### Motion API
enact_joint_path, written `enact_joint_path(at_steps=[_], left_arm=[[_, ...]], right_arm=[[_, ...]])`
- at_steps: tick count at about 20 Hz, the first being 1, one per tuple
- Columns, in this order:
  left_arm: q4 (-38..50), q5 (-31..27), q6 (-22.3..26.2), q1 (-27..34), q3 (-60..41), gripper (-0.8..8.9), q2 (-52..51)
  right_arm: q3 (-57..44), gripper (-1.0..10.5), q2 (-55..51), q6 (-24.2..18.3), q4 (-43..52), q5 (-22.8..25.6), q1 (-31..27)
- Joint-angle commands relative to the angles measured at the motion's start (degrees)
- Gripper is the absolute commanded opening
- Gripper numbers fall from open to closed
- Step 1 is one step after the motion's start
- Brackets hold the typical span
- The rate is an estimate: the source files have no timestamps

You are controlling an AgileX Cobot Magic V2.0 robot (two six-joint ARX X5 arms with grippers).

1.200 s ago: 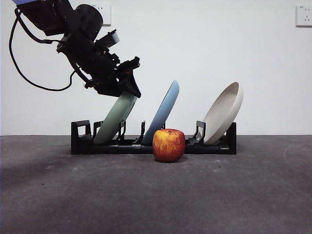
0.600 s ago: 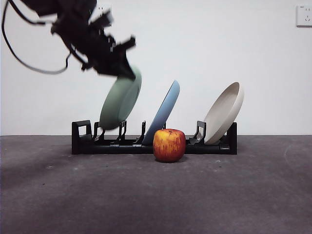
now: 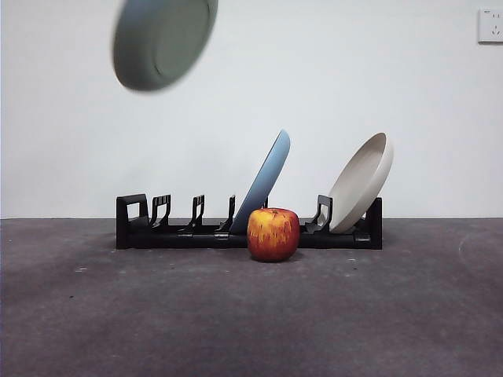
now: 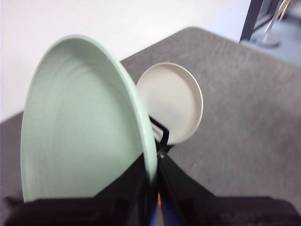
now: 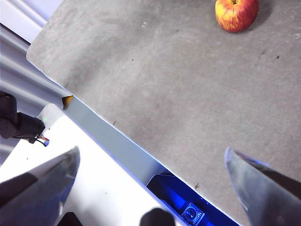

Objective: Take the green plate from the plate rack,put the plate on the table,take the apple from the table,put the apple in the plate

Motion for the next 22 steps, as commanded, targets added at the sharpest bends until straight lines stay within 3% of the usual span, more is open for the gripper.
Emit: enact_joint_path(at_steps=[1,5,9,16,22], left_arm=[[-6.9,-8.2,7.8,-5.6,-0.2,-0.06,-3.7],[-18.5,-19.2,10.0,-16.1,-0.8,-0.05,-4.7],[-17.1,-29.9,9.1,-26.8,-8.7,-0.05,-4.5],[2.1,-38.3,8.8,-36.7,-31.3,-0.05,-1.2],[9.6,-40.1,10.0,-39.8,-36.3,-0.05,9.4]], right_arm=[[0.0,6.6,0.0,0.2,0.3,0.0,0.1],[0.0,6.6,0.0,0.2,0.3,-0.1,0.1],[0.0,6.6,0.0,0.2,0.3,-0.1,0.1],[0.0,6.6,0.0,0.4,0.3,-0.2,0.1],[0.0,6.6,0.0,0.4,0.3,-0.2,0.1]])
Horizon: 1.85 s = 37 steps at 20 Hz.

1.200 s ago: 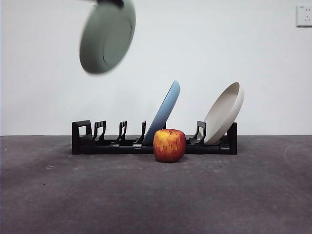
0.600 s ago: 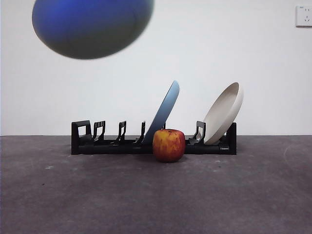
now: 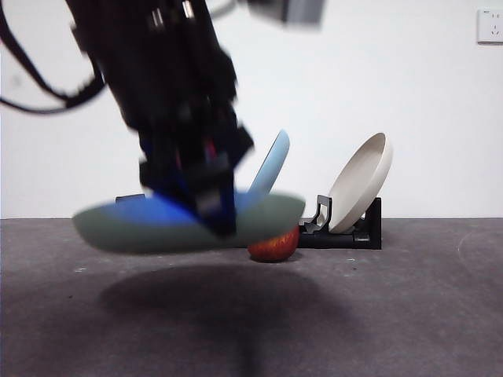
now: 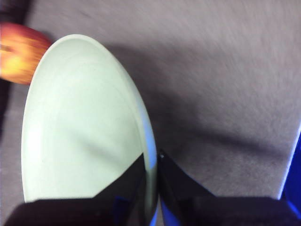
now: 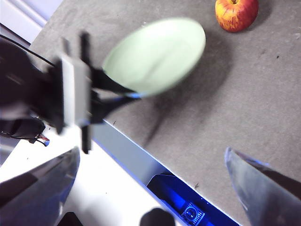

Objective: Take the green plate from the plate rack,put the plate on the table,take the apple from the table,put the apple in the plate

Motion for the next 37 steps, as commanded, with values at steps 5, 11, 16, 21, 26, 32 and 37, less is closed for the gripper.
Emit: enact_joint_path(at_steps=[5,11,16,21,26,32,37], left_arm=[[4.6,-2.5,-0.2,-1.9,-0.4,-0.05,10.8],[4.2,3.0,-6.2,-2.3,-0.4,0.02,16.3],[4.0,3.6,-7.7,-2.5,-0.4,2.86,16.3],[2.8,3.5,-8.7,-2.7,-0.2,2.93,13.0],[-2.5,3.6,-10.8,-3.0,2.0,3.84,1.5],[-10.7,3.8,-17.9,-3.0,12.4,3.83,-15.0],[-11.3,3.7,-18.6,-3.0,18.1,3.82,-23.9]], right_arm=[[0.0,6.6,0.0,0.4,0.3,-0.2,0.1],[0.0,6.6,0.0,0.3,0.3,-0.2,0.1],[0.0,6.6,0.0,0.4,0.3,-0.2,0.1],[0.0,6.6,0.0,0.4,0.3,-0.2,0.1],[0.0,6.6,0.0,0.4,0.3,-0.2,0.1],[0.0,6.6,3.7,6.7,12.5,-0.1,0.7],[0.0,6.6,13.9,12.9,28.5,8.7,8.6]])
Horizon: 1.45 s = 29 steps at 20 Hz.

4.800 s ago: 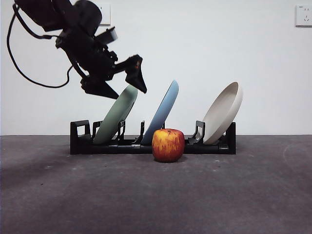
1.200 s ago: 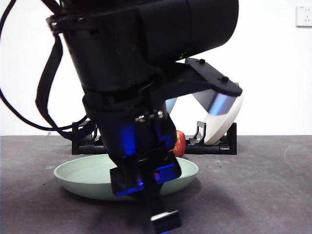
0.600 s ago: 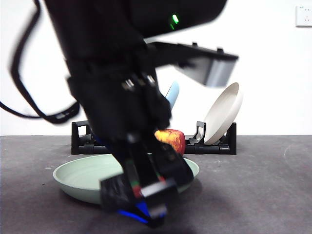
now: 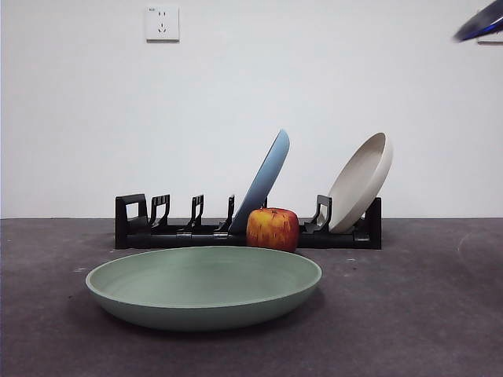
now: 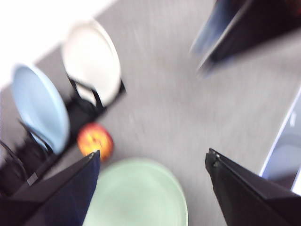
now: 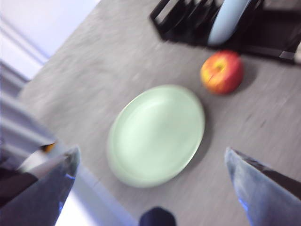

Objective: Take the green plate from the plate rack,put the plate on the table,take the apple from the table,put the apple in the plate

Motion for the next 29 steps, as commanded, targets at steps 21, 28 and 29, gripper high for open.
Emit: enact_joint_path(at_steps=[21,28,29], left_arm=[[-9.7,-0.2,-1.2,-0.1,1.2,3.82,-10.1],[-9.0,-0.2,-1.2,-0.1,1.2,3.82,-10.1],[-8.9,-0.2,-1.2,-0.1,1.2,3.82,-10.1]], right_arm=[[10.5,6.7,52.5,7.5,40.5,33.9,19.6],[10.6,6.7,54.0,7.3,41.9,36.5,19.5],[10.6,6.7,54.7,7.2,41.9,36.5,19.5]])
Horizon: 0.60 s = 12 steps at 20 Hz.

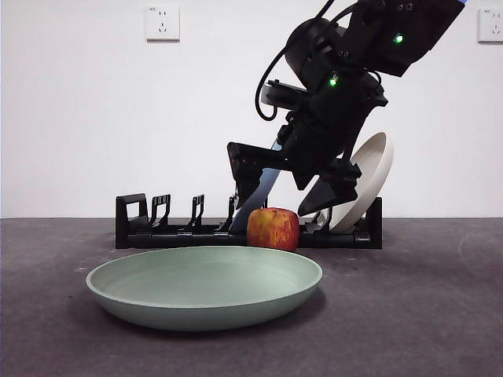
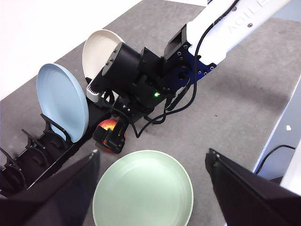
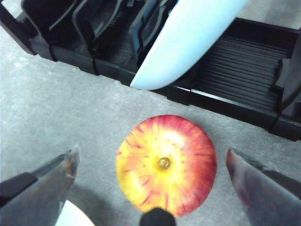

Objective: Take the green plate from the plate rack,put the plate on the table,take the apple from the table,put the apple in the plate

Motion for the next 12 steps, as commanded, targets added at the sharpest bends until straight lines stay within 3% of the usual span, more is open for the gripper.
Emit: enact_joint_path(at_steps=[1,5,10,12], left_arm=[[0.7,-0.1,-0.7,-0.1,0.1,3.82,-0.2],[0.7,-0.1,-0.7,-0.1,0.1,3.82,-0.2],[0.5,-0.1,-0.7,-0.1,0.1,3.82,-0.2],[0.5,-0.1,-0.7,-0.1,0.1,3.82,-0.2]], right_arm=[[0.0,6.7,2.9,0.3,0.6,0.3,0.0],[0.0,6.5,3.8,0.3,2.3,2.5,0.1],[0.0,3.7,3.9,0.6,2.4,3.2,-0.3],[0.0,2.1,3.9,0.6,2.6,3.1,-0.3]])
